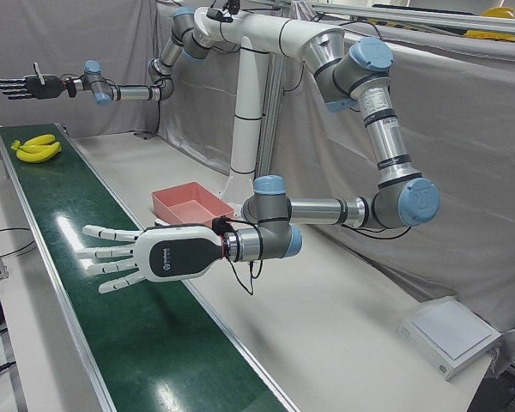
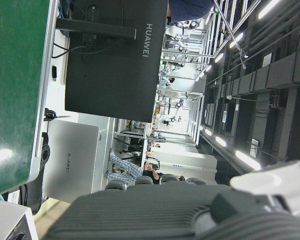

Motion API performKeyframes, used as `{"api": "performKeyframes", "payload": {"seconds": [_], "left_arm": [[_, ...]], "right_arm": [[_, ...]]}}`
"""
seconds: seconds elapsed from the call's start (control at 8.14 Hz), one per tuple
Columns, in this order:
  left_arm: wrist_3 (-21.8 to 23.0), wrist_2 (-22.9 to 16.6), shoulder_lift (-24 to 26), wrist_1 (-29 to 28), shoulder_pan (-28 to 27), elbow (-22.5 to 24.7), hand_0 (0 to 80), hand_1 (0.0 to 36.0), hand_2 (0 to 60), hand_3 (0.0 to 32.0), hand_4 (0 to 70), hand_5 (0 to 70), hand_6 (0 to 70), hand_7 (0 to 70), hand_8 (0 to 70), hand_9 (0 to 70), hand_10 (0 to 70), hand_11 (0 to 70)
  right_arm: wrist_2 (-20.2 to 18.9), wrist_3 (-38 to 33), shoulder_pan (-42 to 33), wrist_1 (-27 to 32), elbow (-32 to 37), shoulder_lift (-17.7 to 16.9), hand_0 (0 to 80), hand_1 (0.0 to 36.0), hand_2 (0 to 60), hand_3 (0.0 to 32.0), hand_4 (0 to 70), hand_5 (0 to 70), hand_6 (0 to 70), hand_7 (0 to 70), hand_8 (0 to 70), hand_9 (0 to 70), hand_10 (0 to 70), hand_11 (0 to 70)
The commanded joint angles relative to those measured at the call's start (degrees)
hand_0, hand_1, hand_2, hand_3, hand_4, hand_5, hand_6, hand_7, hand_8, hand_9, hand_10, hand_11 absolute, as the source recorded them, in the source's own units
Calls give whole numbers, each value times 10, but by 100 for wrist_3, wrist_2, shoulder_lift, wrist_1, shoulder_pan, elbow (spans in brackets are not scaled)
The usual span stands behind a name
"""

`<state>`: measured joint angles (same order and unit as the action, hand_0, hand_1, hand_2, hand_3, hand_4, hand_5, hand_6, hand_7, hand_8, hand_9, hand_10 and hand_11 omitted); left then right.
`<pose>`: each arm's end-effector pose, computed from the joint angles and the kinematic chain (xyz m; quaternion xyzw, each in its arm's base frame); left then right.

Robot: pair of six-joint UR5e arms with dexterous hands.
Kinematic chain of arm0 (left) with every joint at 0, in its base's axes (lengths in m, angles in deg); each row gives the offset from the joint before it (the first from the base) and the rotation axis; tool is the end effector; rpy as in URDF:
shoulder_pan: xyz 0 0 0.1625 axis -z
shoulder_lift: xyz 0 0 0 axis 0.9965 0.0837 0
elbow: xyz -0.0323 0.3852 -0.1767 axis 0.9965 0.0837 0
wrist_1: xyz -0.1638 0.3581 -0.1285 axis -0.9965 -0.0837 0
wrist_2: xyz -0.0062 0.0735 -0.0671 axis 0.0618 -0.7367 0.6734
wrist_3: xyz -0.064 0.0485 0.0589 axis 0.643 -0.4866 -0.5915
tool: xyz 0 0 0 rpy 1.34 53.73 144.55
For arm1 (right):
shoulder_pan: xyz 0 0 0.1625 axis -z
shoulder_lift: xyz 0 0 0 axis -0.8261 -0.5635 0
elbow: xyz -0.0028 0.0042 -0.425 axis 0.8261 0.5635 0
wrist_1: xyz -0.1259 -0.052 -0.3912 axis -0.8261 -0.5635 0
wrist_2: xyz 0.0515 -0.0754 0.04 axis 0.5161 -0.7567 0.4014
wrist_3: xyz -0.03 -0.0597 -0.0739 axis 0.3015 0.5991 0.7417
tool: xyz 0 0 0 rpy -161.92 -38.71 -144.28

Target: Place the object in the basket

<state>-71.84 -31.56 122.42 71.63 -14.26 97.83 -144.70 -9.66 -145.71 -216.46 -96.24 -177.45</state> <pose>0.0441 -0.5636 0.5101 0.0078 0.7998 -0.5822 0.1461 0.1322 -0.4971 0.6616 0.0314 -0.6813 0.7302 0.0415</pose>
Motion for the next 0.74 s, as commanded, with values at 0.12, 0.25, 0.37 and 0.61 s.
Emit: {"api": "performKeyframes", "payload": {"seconds": [0.12,0.25,0.37,0.61], "left_arm": [[-15,5,15,0,-1,-9,622,199,0,148,71,159,16,67,101,106,38,81],[-15,14,15,0,-1,-9,608,185,0,136,77,162,19,67,110,110,28,65],[-15,14,15,0,-1,-9,598,176,0,130,81,166,21,65,115,113,21,53],[-15,14,-3,0,7,-9,589,172,0,136,77,161,17,62,110,106,21,53]], "right_arm": [[0,4,0,0,1,6,0,0,0,0,0,0,0,0,0,0,0,0],[0,4,0,0,1,-3,0,0,0,0,0,0,0,0,0,0,0,0],[0,4,0,0,1,-3,0,0,0,0,0,0,0,0,0,0,0,0],[0,4,0,9,1,-3,0,0,0,0,0,0,0,0,0,0,0,0]]}}
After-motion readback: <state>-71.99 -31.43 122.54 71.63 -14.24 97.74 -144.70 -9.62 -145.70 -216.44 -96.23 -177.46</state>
